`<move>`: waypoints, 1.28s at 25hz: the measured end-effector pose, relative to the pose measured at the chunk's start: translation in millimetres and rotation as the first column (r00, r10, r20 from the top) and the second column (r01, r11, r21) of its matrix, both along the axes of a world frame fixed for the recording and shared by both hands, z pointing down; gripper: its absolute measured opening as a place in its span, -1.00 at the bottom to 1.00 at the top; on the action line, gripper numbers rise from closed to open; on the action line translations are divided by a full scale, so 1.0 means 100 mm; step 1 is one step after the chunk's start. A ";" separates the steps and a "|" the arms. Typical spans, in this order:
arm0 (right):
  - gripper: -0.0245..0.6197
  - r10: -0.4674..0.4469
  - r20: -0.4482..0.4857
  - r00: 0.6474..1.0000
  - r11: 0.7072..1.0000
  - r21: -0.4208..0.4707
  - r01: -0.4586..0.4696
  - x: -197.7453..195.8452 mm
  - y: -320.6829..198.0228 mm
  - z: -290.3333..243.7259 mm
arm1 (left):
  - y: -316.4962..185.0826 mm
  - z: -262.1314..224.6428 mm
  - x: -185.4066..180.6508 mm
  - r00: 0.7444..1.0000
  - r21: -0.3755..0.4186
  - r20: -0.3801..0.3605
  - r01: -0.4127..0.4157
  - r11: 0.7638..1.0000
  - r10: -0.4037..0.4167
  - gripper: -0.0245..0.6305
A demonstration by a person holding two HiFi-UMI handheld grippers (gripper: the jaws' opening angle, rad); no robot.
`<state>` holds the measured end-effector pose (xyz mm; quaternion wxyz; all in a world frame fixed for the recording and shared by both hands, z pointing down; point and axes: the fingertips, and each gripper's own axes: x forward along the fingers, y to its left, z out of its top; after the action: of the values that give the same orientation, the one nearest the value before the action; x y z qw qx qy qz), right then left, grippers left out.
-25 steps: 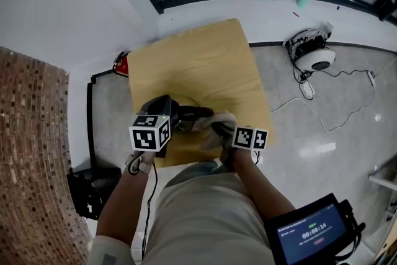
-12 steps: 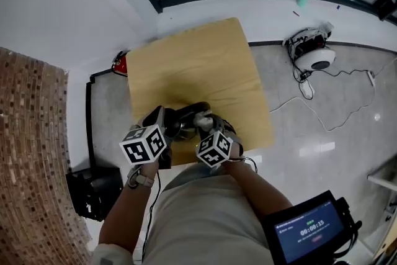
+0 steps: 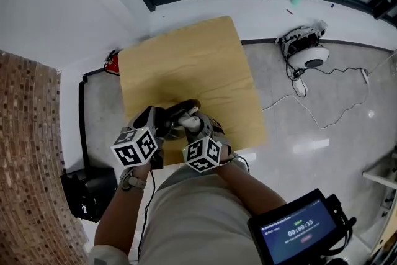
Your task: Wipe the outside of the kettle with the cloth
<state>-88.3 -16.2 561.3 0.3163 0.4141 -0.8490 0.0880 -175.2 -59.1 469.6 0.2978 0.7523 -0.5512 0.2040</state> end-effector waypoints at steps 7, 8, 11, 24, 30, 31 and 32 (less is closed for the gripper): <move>-0.59 -0.220 -0.046 0.974 0.947 -0.250 0.202 0.06 -0.77 0.52 | -0.08 0.19 -0.02 0.943 -0.101 -0.243 0.209 0.973 -0.228 -0.96; -0.59 -0.249 -0.044 0.967 0.942 -0.242 0.232 0.05 -0.88 0.54 | -0.05 0.20 0.00 0.932 -0.121 -0.265 0.222 0.968 -0.247 -0.96; -0.59 -0.174 0.089 0.981 0.940 -0.283 0.192 0.14 -0.98 0.46 | 0.14 0.12 0.30 0.928 -0.153 -0.353 0.069 0.986 -0.120 -0.96; -0.59 0.063 0.479 0.876 0.897 -0.412 0.160 0.22 -0.41 0.24 | 0.38 0.04 0.79 0.833 0.160 0.429 -0.450 0.878 0.349 -0.93; -0.59 0.107 0.550 0.828 0.894 -0.417 0.162 0.15 -0.45 0.27 | 0.43 0.01 0.78 0.835 0.151 0.393 -0.473 0.868 0.386 -0.93; -0.59 0.184 0.548 0.816 0.861 -0.490 0.136 0.16 -0.47 0.40 | 0.44 0.00 0.78 0.832 0.152 0.397 -0.475 0.867 0.387 -0.93; -0.59 0.186 0.598 0.780 0.864 -0.477 0.159 0.12 -0.45 0.23 | 0.46 -0.02 0.78 0.833 0.155 0.399 -0.473 0.867 0.384 -0.93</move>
<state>-75.9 -61.1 584.0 0.1122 0.2704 -0.8486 0.4406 -97.6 -13.5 467.6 0.0436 0.8387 -0.4326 0.3280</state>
